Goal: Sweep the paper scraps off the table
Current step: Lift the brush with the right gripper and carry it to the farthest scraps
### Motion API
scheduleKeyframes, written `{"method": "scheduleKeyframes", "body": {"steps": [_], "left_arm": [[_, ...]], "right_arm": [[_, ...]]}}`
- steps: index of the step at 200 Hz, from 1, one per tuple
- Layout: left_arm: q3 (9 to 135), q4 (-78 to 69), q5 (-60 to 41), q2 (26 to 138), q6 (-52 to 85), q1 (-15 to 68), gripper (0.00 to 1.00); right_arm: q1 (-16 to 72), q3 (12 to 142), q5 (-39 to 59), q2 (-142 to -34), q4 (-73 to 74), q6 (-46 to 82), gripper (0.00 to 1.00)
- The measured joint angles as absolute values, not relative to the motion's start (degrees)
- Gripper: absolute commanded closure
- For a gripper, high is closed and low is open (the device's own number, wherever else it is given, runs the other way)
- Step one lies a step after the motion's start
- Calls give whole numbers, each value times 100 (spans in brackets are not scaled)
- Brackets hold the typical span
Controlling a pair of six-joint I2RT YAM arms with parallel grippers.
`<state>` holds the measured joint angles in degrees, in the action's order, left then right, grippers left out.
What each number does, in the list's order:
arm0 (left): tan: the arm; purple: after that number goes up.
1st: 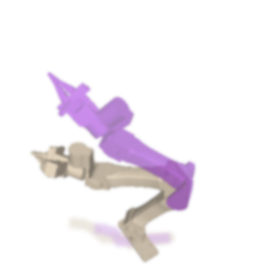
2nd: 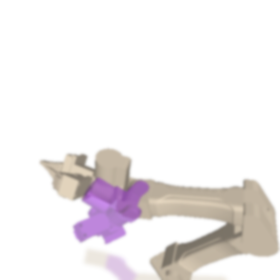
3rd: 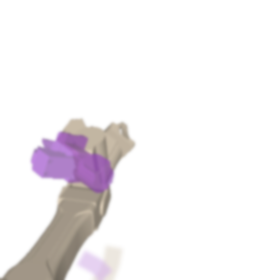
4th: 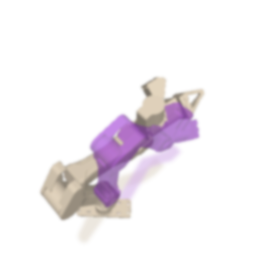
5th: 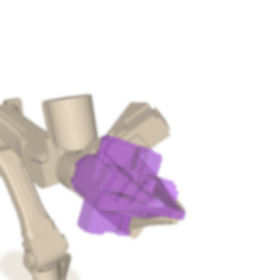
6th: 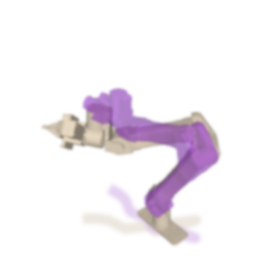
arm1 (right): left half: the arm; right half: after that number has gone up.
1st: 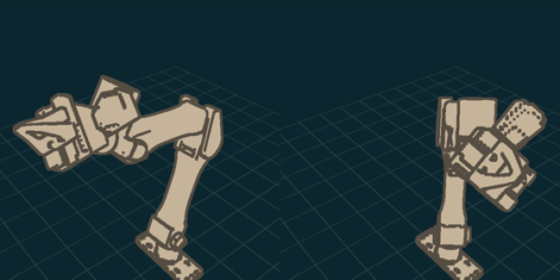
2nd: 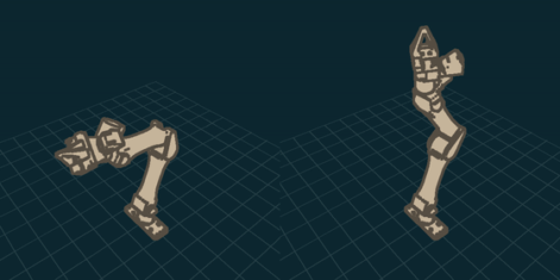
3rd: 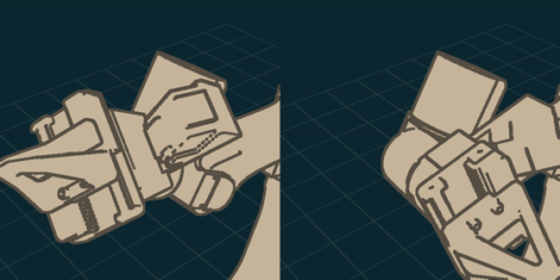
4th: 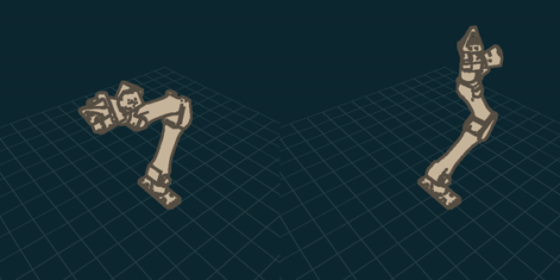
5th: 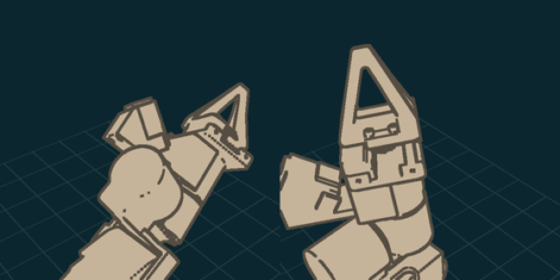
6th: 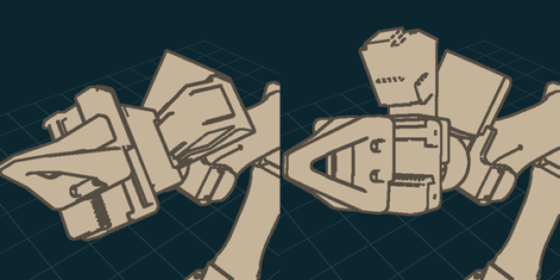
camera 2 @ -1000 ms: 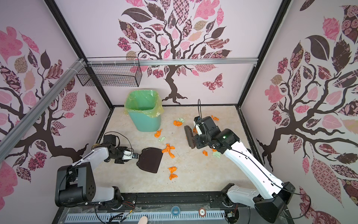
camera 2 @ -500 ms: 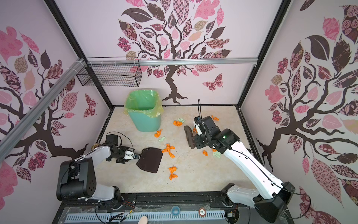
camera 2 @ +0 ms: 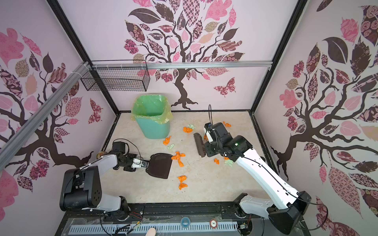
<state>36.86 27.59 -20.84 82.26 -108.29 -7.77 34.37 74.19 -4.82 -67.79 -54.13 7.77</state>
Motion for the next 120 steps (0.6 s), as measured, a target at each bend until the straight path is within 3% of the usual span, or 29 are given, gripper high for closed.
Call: {"method": "scheduleKeyframes", "body": {"steps": [66,120], "left_arm": [[3986,4659,-1944,7371,-9804,-792,100],[4460,5238,-1750,6807,-8890,-989,100]], "right_arm": [[3430,7972,-864,-7282,-5839,696,100],[3356,11135,-2189,-9341,-6764,-165,100]]}}
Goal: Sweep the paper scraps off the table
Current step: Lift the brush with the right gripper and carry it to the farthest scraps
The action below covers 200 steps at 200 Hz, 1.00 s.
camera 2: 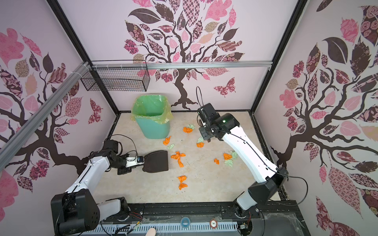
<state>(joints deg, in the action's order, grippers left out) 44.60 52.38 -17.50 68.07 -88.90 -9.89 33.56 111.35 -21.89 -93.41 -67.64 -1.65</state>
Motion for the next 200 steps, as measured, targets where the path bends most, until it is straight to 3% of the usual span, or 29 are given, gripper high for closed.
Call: {"method": "scheduleKeyframes", "body": {"steps": [26,71,137,157,200], "left_arm": [[4377,5096,-1470,6622,-8674,-1072,100],[4486,4960,-1024,7006,-8187,-1175,100],[4591,4919,-919,6973,-7924,-1361,100],[4591,4971,-915,6973,-7924,-1452,100],[4589,5052,-945,6901,-7883,-1470,100]], "right_arm": [[3109,12427,-2705,-10302,-6628,-701,100],[2762,13356,-3339,-11889,-5955,-1817,100],[2731,13242,-2609,-12283,-4821,-3653,100],[2768,12175,-2438,-12049,-3907,-4397,100],[2847,11139,-2248,-12256,-3448,-5122,100]]}}
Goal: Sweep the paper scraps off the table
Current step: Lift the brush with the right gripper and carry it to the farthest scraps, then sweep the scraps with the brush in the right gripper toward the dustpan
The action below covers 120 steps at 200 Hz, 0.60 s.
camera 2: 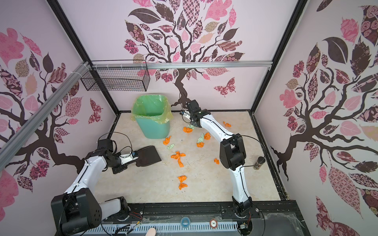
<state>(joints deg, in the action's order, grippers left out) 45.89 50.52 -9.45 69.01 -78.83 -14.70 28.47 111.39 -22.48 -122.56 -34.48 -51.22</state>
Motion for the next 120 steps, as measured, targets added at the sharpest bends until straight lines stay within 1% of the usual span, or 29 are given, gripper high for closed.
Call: {"method": "scheduleKeyframes", "body": {"steps": [25,55,80,120], "left_arm": [[4587,5052,-941,6899,-7885,-1470,100],[4589,5050,-958,6904,-7885,-1472,100],[4589,5070,-1002,6908,-7885,-1472,100],[4587,5113,-1035,6886,-7937,-1472,100]], "right_arm": [[2954,10597,-2281,-12125,-2853,-5374,100],[3234,9524,-2287,-11544,-2283,-5870,100],[3583,9139,-2222,-11065,-2386,-6139,100],[4261,9129,-2344,-10875,-2963,-6130,100]]}}
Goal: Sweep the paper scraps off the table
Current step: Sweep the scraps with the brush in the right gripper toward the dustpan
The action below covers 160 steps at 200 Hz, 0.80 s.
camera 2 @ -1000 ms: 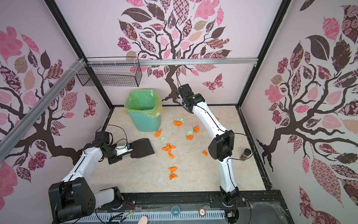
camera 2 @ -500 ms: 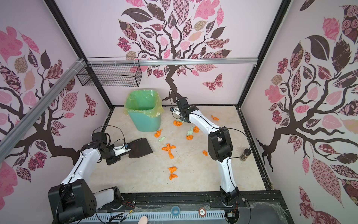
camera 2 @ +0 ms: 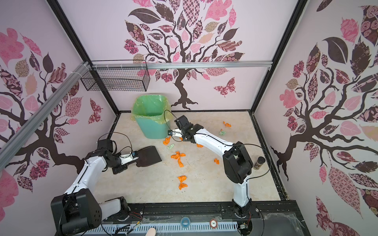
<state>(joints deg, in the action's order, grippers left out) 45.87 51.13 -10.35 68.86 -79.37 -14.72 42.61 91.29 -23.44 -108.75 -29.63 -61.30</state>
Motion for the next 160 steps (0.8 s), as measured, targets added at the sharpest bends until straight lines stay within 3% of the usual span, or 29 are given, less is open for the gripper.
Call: {"method": "scheduleKeyframes", "body": {"steps": [59,98,160], "left_arm": [[4567,5109,-1116,6810,-7955,-1474,100],[4567,5107,-1146,6864,-7950,-1474,100],[4567,5116,-1146,6873,-7948,-1474,100]], "right_arm": [[5240,8757,-2880,-9793,-4451,-5299,100],[5347,8350,-3328,-9142,-4344,-5413,100],[5358,8818,-3428,-9854,-3839,-5981,100]]}}
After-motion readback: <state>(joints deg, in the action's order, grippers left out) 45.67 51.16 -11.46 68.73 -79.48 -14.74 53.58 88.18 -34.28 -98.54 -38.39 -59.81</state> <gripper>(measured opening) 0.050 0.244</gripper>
